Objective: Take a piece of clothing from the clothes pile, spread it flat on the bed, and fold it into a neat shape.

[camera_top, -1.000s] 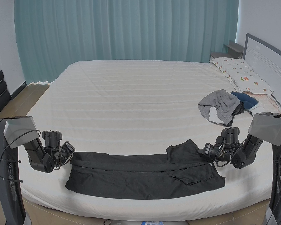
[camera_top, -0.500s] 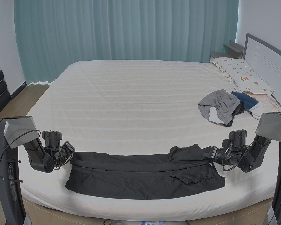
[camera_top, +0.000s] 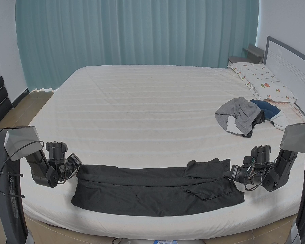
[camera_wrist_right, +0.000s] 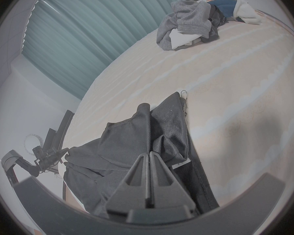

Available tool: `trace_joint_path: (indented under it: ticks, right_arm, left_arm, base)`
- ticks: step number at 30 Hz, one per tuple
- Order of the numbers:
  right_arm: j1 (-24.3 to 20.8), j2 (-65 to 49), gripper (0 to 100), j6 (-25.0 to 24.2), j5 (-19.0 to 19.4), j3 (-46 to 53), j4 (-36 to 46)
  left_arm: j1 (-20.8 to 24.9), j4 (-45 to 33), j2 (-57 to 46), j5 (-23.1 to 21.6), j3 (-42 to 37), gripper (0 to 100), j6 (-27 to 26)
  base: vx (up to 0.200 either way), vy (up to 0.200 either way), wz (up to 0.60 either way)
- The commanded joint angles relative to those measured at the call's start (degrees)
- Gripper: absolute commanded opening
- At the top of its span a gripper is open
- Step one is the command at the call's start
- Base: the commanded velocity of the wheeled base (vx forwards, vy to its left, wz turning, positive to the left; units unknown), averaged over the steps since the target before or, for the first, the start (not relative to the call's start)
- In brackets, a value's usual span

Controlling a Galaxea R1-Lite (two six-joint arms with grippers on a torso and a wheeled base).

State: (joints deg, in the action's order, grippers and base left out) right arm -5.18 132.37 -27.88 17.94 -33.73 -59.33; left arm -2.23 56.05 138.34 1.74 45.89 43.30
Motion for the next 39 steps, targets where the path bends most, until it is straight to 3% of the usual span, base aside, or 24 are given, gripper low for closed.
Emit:
trace_joint_path:
  ticks: [1,10,17,18,25,33,38,39]
  right_arm:
    - [0.1,-0.4,0,0.1,0.0,0.5,0.0]
    - [0.9,-1.3,0,1.4,-0.1,1.4,0.4]
    - [1.3,-1.3,0,1.7,-0.2,1.3,0.7]
    - [1.1,-1.0,100,1.6,-0.2,1.0,0.6]
    - [0.9,-3.9,100,0.6,-0.5,1.6,0.3]
    - [-0.3,-9.8,100,-8.2,-0.9,5.0,0.8]
    - [-0.7,-10.9,100,-10.7,-1.8,6.8,0.7]
    - [-0.7,-11.2,100,-11.7,-1.8,7.4,0.6]
  left_arm:
    - [-0.1,0.0,0.0,0.0,0.0,0,0.1]
    - [-0.1,-0.2,-0.6,0.0,-1.0,0,0.2]
    - [1.2,-1.2,-9.0,-2.1,-7.2,0,0.0]
    - [2.0,-1.9,-11.0,-3.2,-8.6,0,-0.1]
    - [3.0,-7.4,-11.7,-3.9,-12.2,0,-7.0]
    - [3.0,-7.8,-11.5,-3.1,-11.5,0,-7.2]
    - [2.5,-7.7,-13.5,-3.1,-11.6,0,-7.0]
    - [2.6,-7.8,-13.9,-3.1,-12.1,100,-7.2]
  base:
    - [0.0,0.0,0.0]
    - [0.0,0.0,0.0]
    - [0.0,0.0,0.0]
    - [0.0,0.0,0.0]
    - [0.0,0.0,0.0]
    - [0.0,0.0,0.0]
    - [0.0,0.0,0.0]
    - [0.0,0.0,0.0]
